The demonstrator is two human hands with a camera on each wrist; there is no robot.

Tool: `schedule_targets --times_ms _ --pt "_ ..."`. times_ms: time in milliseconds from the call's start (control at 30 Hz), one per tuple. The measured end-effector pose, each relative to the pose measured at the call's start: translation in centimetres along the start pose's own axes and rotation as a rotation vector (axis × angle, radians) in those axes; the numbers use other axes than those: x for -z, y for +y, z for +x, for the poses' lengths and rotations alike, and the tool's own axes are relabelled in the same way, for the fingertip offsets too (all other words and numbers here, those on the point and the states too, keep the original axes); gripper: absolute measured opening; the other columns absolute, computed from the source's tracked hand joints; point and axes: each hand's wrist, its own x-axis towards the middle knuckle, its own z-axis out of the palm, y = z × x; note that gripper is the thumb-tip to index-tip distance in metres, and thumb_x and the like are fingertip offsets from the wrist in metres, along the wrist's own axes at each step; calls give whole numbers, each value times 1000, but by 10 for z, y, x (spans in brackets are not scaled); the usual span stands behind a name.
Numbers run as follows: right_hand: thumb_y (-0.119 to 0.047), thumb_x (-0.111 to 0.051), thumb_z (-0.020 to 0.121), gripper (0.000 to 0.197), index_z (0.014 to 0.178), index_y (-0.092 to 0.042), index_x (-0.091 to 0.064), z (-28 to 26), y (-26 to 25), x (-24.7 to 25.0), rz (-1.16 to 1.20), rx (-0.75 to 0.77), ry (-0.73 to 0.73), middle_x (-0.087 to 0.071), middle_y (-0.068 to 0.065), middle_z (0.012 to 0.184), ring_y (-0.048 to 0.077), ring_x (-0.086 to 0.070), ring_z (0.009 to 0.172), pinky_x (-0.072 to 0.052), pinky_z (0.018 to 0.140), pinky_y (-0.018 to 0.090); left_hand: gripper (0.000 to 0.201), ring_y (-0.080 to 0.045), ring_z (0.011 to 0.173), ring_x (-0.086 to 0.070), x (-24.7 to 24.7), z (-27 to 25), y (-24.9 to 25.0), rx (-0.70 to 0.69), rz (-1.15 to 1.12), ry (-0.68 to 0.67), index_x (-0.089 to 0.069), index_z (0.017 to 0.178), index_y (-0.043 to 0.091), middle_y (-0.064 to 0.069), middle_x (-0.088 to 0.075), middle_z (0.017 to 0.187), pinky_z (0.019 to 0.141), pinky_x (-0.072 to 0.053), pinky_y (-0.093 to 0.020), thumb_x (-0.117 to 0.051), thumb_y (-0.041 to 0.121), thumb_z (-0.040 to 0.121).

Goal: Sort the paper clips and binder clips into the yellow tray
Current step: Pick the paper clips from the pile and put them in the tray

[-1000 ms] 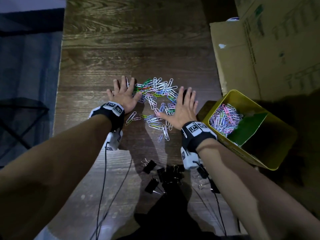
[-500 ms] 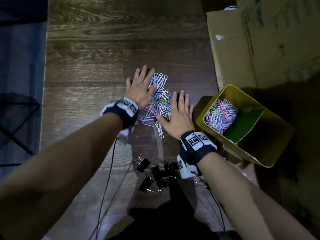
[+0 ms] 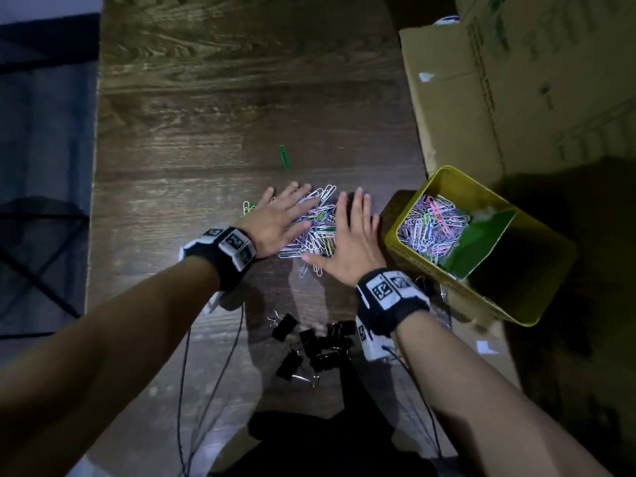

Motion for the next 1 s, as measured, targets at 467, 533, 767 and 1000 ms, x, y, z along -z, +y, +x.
schedule_targets --times_ms 467,533,767,1000 --pt "-64 -55 81 104 151 -17 4 -5 -5 -3 -43 98 -157 22 11 157 31 24 142 6 117 53 54 -17 145 -2 26 23 -10 217 7 -4 -14 147 16 -1 -3 158 114 -7 -51 -26 37 99" --pt "-60 -61 80 106 151 -16 4 -10 0 0 29 99 -109 18 10 158 30 21 144 3 118 49 52 -18 145 -6 16 1 -6 161 -33 10 -19 147 14 -3 -8 157 115 -8 -49 -28 34 99" --pt "-50 -68 79 82 144 -16 -31 -17 -5 -1 -52 79 80 -32 7 146 30 -27 131 -28 109 40 58 -24 139 -26 -21 -57 18 226 -257 266 -32 142 20 -8 -27 152 114 -23 -50 -45 43 91" --pt "-15 -63 88 42 128 -14 -55 -12 -27 6 49 64 67 -51 12 126 34 -50 116 -42 97 39 69 -34 117 -38 -10 -48 25 551 -38 213 -34 138 35 -13 -38 133 97 -39 -46 -57 61 78"
